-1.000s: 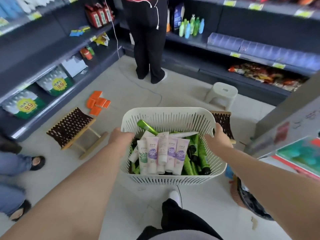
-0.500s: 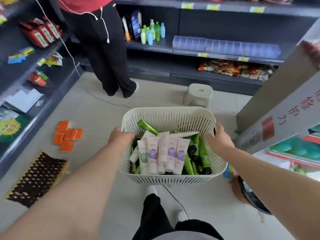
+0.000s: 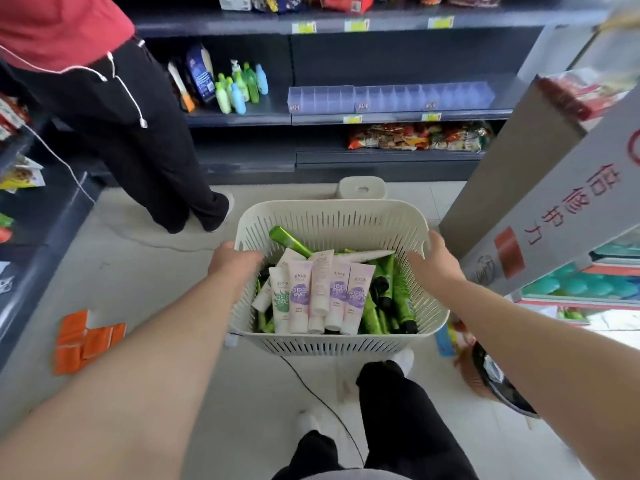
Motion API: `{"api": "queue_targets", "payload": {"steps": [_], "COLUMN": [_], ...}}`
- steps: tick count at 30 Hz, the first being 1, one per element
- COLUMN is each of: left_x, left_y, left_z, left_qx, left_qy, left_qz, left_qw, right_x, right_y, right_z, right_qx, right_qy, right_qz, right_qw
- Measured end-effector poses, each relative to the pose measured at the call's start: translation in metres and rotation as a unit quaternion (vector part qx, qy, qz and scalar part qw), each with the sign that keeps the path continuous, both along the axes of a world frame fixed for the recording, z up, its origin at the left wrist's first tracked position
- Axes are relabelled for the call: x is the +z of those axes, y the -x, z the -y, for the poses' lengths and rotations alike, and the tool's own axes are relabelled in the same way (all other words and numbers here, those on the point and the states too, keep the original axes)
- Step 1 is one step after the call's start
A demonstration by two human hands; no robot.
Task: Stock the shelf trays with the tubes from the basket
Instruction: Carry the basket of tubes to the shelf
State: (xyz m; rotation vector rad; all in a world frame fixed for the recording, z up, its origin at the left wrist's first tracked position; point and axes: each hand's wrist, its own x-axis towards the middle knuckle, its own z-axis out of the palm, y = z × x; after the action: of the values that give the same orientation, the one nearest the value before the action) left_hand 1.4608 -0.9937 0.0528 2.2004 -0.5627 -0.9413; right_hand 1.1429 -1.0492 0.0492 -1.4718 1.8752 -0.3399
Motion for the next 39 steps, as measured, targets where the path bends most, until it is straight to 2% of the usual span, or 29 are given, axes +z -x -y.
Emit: {"api": "queue_targets", "payload": {"steps": [10,21,32,39], "left_x": [-0.012,-0.008,-0.023,-0.043], "left_y": [0.049,0.072,0.021,-0.047], "left_z": [0.123,0.215,0.338,0.449], "left_qx": [0.028,0.068,0.013,-0.053], "left_qy": [-0.037,-0.005,-0.034,-0.035], "left_qz": [-0.004,-0.024,-0.04,-0.043], "left_qw": [0.999,0.997,0.999,0.997], "right_x": [-0.013,0.005,-0.008,-0.023], "right_y": [0.042,0.058,0.012,-0.054], "right_z": [0.129,0.246,0.338,0.409], "right_qx": [0.02,0.049,0.002,-0.078], "right_qy": [-0.035,-0.042,-0.048,-0.061], "right_qz": [0.01,0.018,0.0,0.008], "right_qw": [0.999,0.998,0.999,0.995]}}
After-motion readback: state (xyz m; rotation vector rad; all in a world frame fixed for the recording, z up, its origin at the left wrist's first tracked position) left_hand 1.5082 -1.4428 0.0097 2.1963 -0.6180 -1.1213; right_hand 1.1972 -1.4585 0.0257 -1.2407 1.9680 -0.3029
